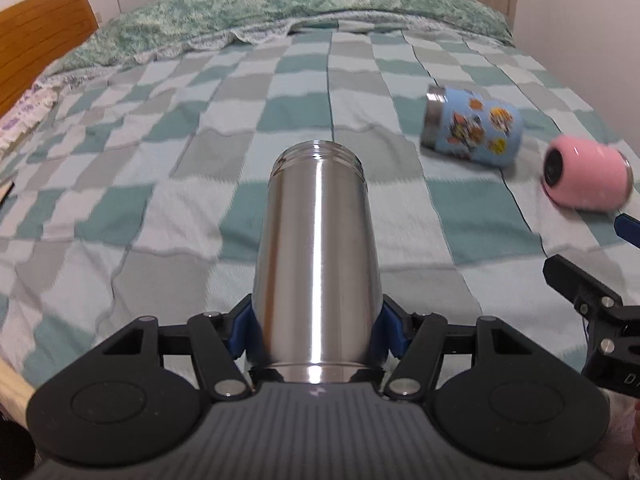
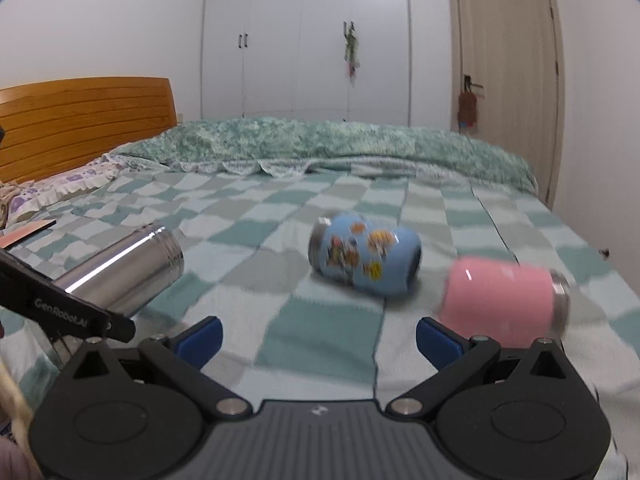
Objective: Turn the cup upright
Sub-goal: 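Lift the silver bottle with the left tool and open it, releasing the bottle, then grasp the lying silver bottle with the right tool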
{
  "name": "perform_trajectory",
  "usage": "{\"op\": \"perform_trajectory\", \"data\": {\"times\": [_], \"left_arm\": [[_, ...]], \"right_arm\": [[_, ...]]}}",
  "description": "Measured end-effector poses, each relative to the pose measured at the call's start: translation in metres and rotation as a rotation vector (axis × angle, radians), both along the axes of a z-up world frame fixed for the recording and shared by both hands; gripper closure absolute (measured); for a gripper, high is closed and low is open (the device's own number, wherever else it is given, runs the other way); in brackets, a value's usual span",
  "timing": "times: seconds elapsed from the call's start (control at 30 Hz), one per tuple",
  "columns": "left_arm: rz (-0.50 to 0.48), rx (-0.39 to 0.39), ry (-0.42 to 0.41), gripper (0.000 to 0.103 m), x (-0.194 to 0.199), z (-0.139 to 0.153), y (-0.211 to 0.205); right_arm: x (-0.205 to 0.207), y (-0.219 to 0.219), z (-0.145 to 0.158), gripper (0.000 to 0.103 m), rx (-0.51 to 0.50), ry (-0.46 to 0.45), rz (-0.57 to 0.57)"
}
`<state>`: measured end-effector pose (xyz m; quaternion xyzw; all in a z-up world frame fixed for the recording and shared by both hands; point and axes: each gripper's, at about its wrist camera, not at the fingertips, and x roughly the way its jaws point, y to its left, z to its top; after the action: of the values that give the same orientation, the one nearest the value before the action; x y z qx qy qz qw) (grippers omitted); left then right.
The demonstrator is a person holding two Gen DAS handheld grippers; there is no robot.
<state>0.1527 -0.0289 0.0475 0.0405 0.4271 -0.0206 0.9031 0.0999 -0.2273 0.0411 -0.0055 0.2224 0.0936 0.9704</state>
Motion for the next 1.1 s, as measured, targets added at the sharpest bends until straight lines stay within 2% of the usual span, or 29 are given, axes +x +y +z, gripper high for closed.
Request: {"op": "perform_trajectory", "data": {"times": [0.27,0.4,0.47,0.5,0.53,0.6,0.83,1.0,1.1], "left_arm": [[0.015,-0.004,0.028,0.039,-0.023,-0.030,-0.006],[0.016,-0.007,-0.005,0.038,-0.028,-0.033,-0.006],[0.014,-0.017,-0.017,0.022,-0.031,-0.030,-0.004],[0.017,-0.012,-0.032,0.007,-0.033,-0.027,-0.004],[0.022,0.001,-0.053,0.000,-0.035,-0.024,-0.003],[0.021,0.027,-0.111,0.000,-0.044,-0.014,-0.001],[-0.024,-0.029,-0.218,0.000,-0.068,0.023,0.031],[0.011,-0.017,-0.263,0.000,-0.071,0.029,0.070],[0.053,-0.009,-0.282,0.000,-0.071,0.026,0.098]], "right_arm": [[-0.033,-0.012,-0.014,0.000,0.003,0.016,-0.025],[-0.036,-0.011,-0.019,0.000,-0.005,0.027,-0.030],[-0.038,-0.011,-0.020,0.000,-0.011,0.032,-0.031],[-0.039,-0.011,-0.021,0.000,-0.013,0.033,-0.032],[-0.041,-0.011,-0.021,0.000,-0.013,0.034,-0.030],[-0.044,-0.011,-0.020,0.000,-0.009,0.038,-0.019],[-0.053,0.010,-0.004,0.000,-0.013,0.031,0.021],[-0.054,0.044,0.013,0.000,-0.032,0.027,0.046],[-0.046,0.066,0.021,0.000,-0.015,0.059,0.054]]}}
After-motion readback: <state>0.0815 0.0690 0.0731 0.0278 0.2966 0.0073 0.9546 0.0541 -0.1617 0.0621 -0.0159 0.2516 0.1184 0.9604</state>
